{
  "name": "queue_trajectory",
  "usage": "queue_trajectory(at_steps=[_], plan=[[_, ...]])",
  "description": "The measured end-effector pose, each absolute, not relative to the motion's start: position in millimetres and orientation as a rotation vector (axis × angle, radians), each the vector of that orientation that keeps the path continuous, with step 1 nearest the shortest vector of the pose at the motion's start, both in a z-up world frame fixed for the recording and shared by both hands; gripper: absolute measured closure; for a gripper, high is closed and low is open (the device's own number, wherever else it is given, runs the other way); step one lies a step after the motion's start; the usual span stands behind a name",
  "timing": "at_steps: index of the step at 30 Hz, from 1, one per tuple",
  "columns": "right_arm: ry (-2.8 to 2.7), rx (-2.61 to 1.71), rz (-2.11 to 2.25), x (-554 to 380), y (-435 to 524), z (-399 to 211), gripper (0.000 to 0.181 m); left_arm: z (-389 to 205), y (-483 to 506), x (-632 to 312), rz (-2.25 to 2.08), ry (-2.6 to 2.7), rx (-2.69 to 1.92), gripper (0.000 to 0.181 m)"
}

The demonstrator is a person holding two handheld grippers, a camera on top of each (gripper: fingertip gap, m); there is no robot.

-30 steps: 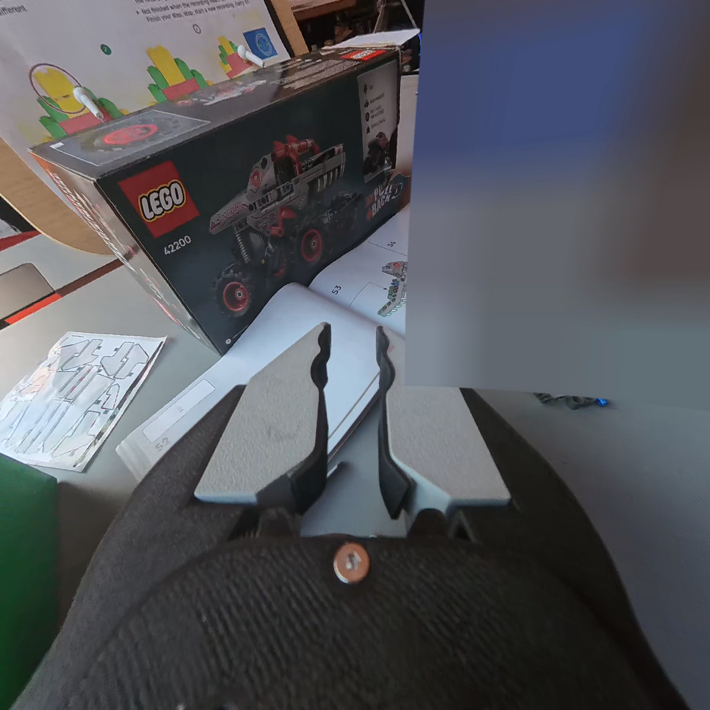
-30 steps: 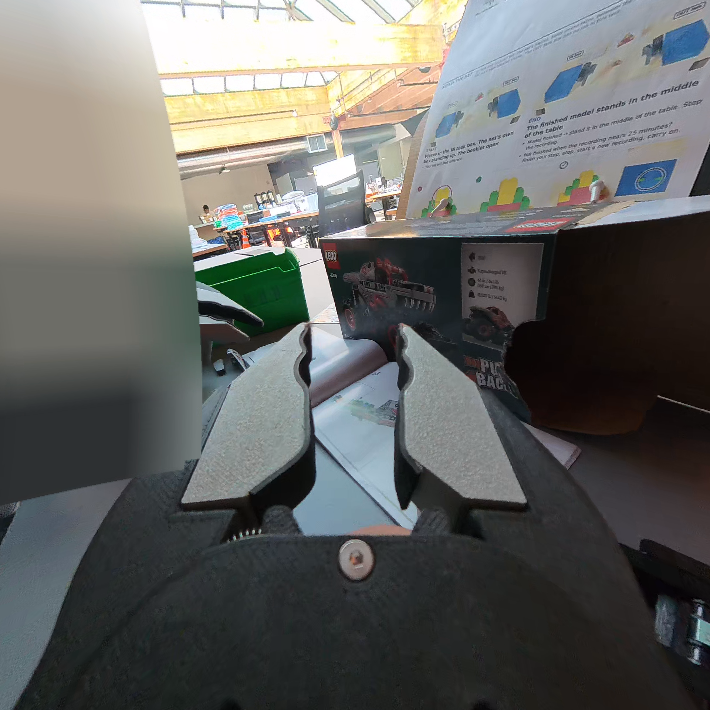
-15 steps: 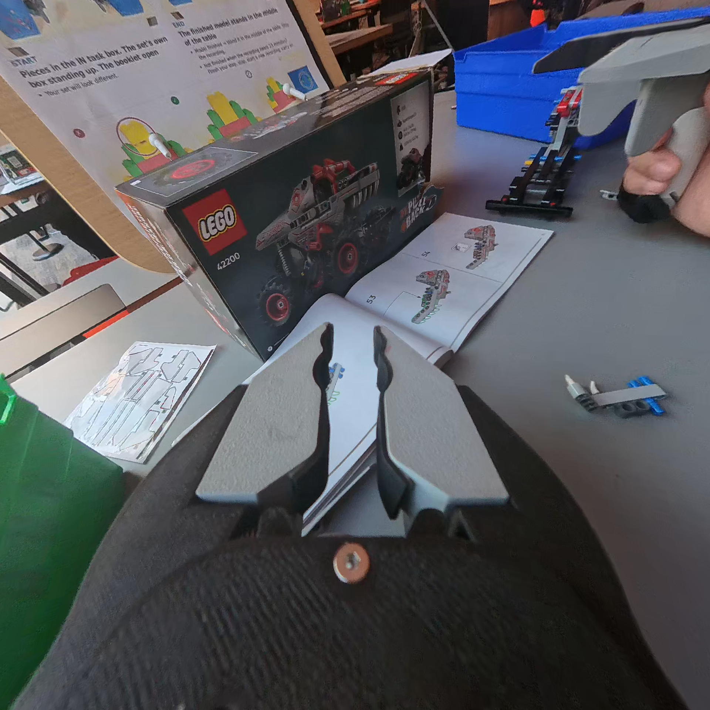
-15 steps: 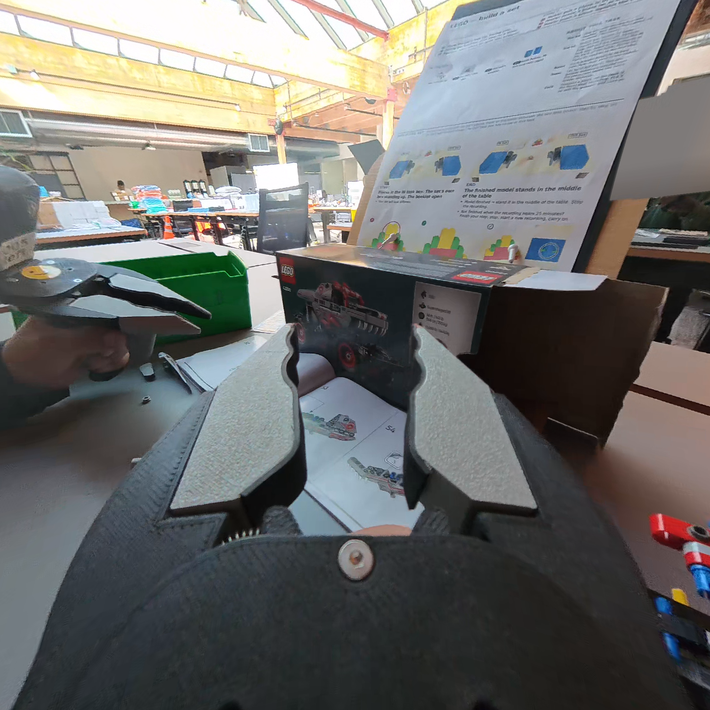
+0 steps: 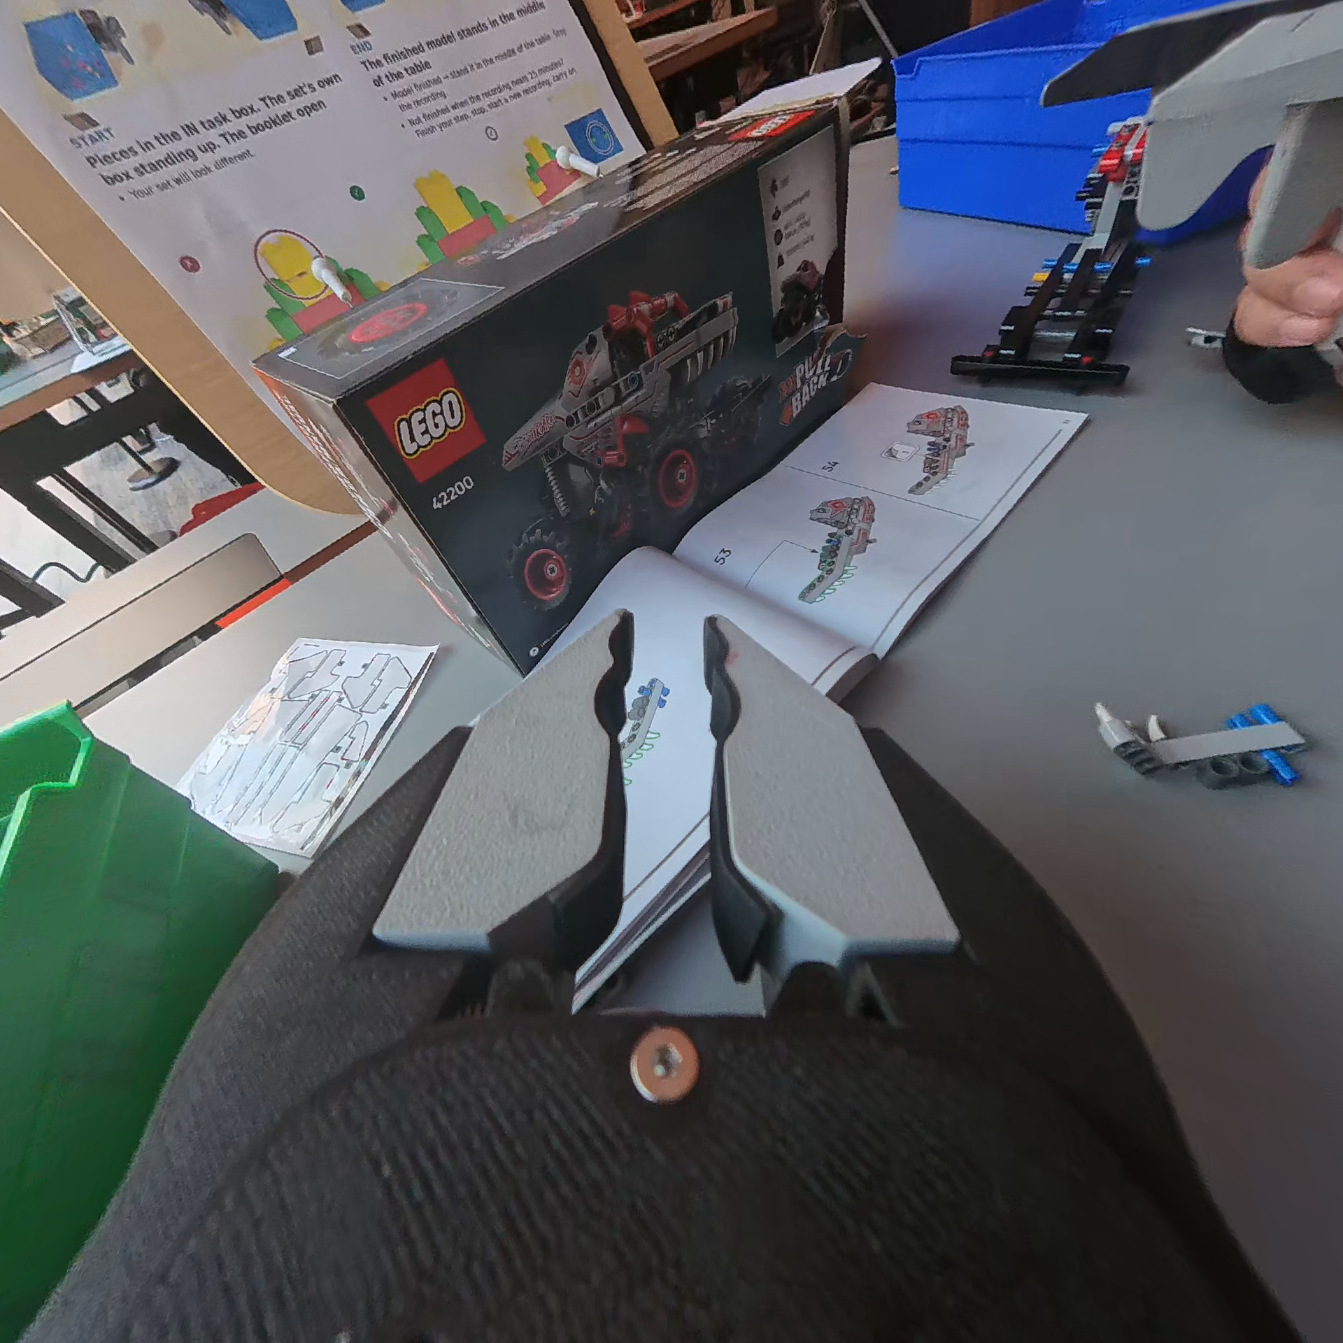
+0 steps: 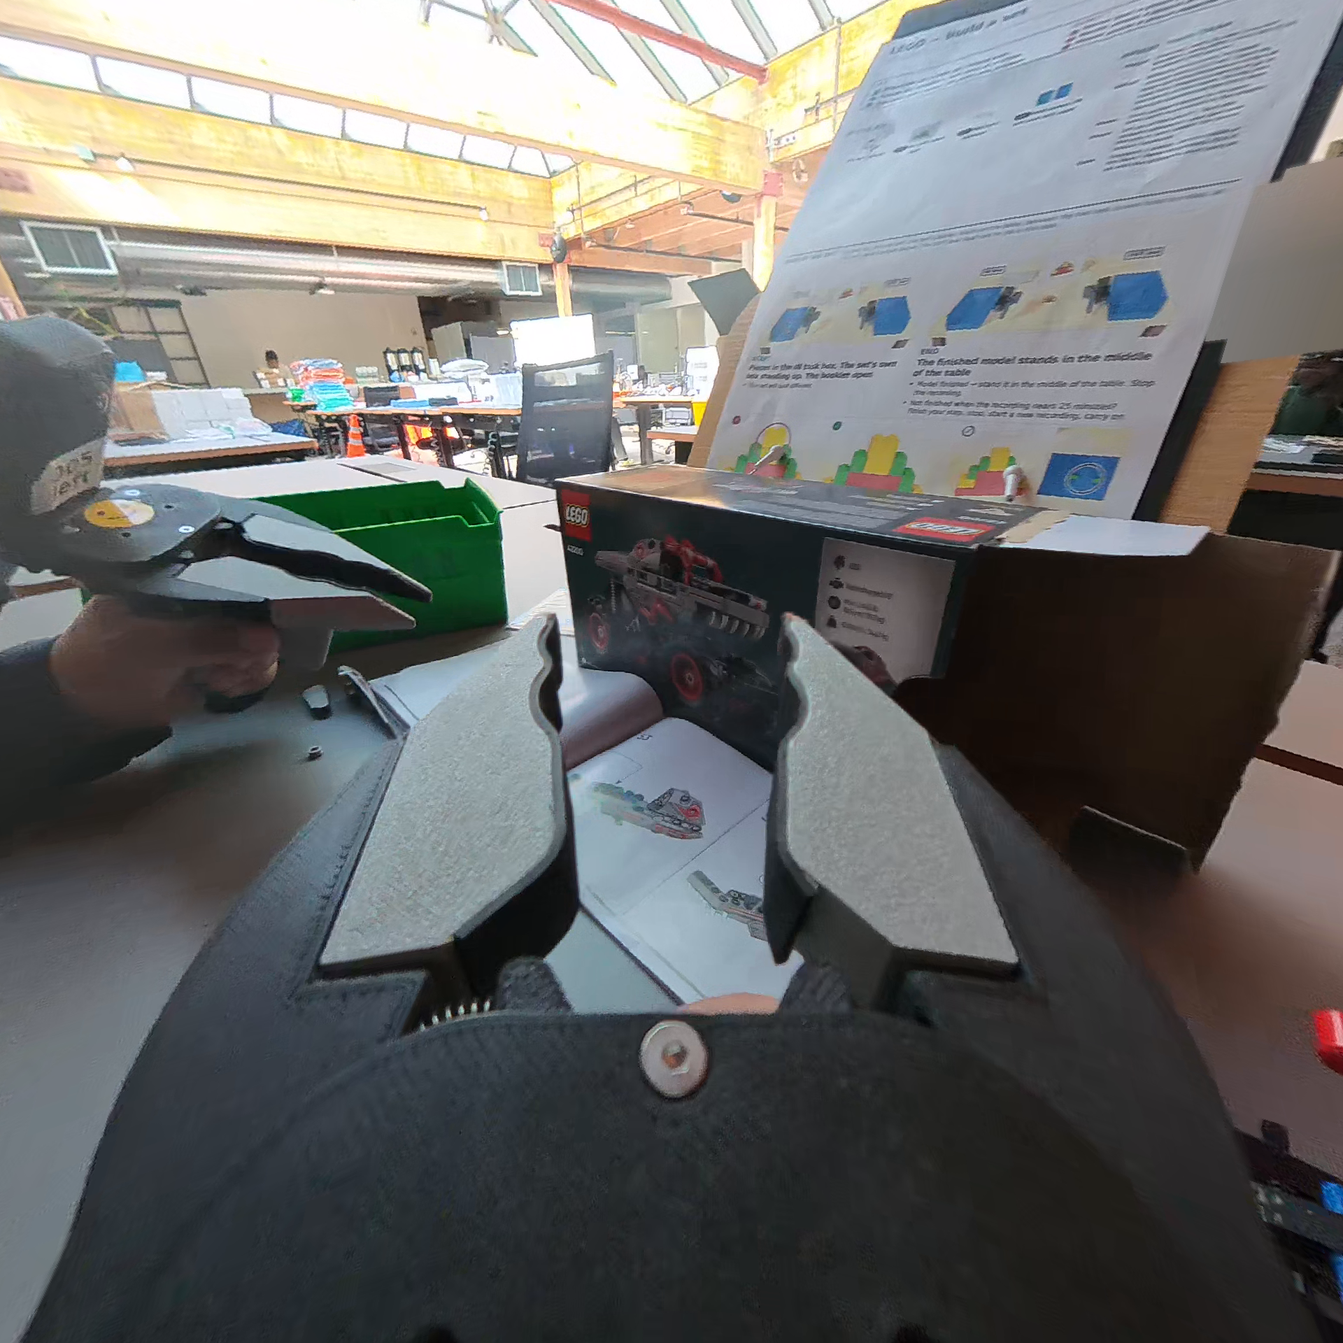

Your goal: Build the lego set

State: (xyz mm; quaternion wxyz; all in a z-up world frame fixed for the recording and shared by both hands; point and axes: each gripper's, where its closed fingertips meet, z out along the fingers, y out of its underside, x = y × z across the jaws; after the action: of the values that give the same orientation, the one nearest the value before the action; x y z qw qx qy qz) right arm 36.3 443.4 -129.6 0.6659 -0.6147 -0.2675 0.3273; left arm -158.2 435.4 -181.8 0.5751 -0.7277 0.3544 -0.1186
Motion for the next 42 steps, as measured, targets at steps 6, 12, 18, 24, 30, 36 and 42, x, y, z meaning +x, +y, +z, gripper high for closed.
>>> queue_trajectory(at_steps=[6, 12, 18, 24, 30, 36, 42], plan=[[-0.612, -1.409, 0.829, 36.4, 443.9, -133.6, 0.127, -188.2, 424.9, -147.8, -0.323, 0.897, -1.737, 0.164], [-0.549, -1.393, 0.874, 45.9, 442.2, -125.2, 0.13, -192.0, 418.4, -140.7, -0.307, 0.95, -1.74, 0.164], [-0.576, -1.369, 0.835, 46.9, 434.0, -116.2, 0.137, -191.0, 416.9, -140.5, -0.289, 0.961, -1.732, 0.164], [-0.602, -1.389, 0.844, 41.1, 430.7, -120.9, 0.14, -194.8, 417.0, -138.8, -0.288, 0.967, -1.743, 0.164], [-0.615, -1.374, 0.85, 42.7, 426.1, -115.7, 0.146, -199.5, 417.0, -138.1, -0.28, 0.979, -1.756, 0.165], [-0.575, -1.346, 0.826, 57.1, 428.4, -103.6, 0.147, -199.1, 414.6, -135.7, -0.299, 0.996, -1.749, 0.165], [-0.587, -1.346, 0.846, 58.0, 426.9, -101.0, 0.146, -197.6, 392.9, -114.1, -0.481, 1.104, -1.691, 0.166]])
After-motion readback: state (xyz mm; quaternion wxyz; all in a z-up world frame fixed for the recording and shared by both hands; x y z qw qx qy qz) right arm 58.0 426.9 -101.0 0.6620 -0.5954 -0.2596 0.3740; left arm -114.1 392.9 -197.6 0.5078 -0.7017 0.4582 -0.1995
